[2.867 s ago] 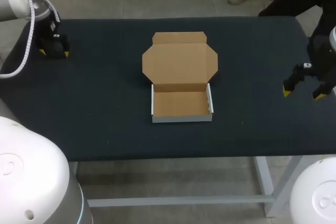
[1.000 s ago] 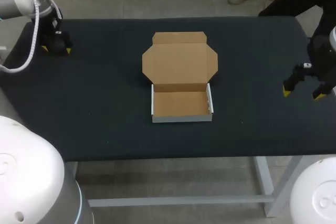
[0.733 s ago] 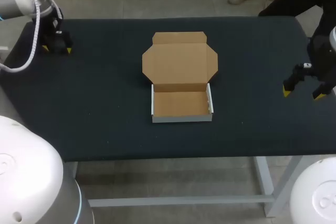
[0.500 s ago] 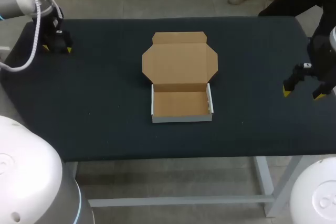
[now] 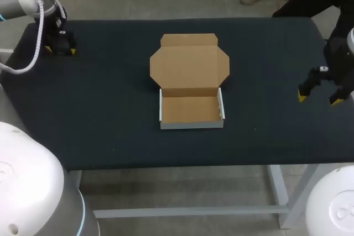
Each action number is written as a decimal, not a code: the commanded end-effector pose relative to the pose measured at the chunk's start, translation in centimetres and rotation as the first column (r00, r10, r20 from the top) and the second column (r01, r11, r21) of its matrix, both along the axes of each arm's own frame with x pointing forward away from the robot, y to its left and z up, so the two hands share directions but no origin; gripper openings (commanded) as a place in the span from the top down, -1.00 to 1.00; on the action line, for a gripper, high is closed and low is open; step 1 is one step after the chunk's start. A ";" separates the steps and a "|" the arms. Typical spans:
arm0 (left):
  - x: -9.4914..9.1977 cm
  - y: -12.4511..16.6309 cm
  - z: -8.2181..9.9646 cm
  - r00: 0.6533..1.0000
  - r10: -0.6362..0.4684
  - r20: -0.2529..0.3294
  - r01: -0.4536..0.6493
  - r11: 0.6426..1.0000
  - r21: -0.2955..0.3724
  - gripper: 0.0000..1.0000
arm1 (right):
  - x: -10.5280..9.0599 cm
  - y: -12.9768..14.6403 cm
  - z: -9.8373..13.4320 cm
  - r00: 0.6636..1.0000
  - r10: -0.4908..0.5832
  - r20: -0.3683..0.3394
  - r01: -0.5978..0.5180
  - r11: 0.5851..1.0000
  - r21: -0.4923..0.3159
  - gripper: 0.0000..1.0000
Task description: Assemble the packaging by folding the flat box into shape, placing the metal phone stand inside, and closing the box properly
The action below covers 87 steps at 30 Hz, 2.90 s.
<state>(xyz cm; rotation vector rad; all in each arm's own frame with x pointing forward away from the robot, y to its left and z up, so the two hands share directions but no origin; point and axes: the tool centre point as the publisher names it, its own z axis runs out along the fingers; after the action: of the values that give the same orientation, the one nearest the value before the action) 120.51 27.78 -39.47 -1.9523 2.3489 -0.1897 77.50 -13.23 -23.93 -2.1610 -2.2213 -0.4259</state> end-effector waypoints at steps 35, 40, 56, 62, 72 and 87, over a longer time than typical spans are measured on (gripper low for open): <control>2.1 0.3 -0.8 0.999 0.034 -0.006 -0.033 0.999 0.014 1.00 | -0.1 0.0 0.2 1.000 0.000 -0.004 0.000 1.000 -0.001 -1.00; 1.5 0.5 -0.3 0.999 0.036 0.002 -0.036 0.999 0.000 1.00 | -0.1 0.0 0.2 1.000 0.000 -0.004 0.000 1.000 -0.001 -1.00; -3.0 -0.2 3.1 0.998 -0.002 0.058 0.002 1.000 0.004 1.00 | -0.1 0.0 0.2 1.000 0.000 -0.004 0.000 1.000 -0.001 -1.00; -5.4 -0.7 4.8 0.997 -0.022 0.072 0.022 1.000 0.009 1.00 | 0.1 0.3 0.3 0.995 0.089 0.042 -0.088 0.996 -0.022 -1.00; -10.3 -2.7 7.0 0.994 -0.076 0.083 0.074 0.997 0.026 1.00 | 1.0 1.3 0.2 0.801 0.517 0.303 -0.544 0.839 0.005 -1.00; -16.9 -6.1 10.0 0.980 -0.150 0.127 0.143 0.988 0.058 1.00 | 1.0 0.4 -0.1 0.559 0.703 0.439 -0.794 0.606 0.041 -1.00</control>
<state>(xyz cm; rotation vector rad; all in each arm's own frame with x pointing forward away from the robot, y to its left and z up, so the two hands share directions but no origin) 107.43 21.43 -30.73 -1.7913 2.5500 -0.1937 78.92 -11.95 -24.44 -1.1891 -2.8535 -0.8830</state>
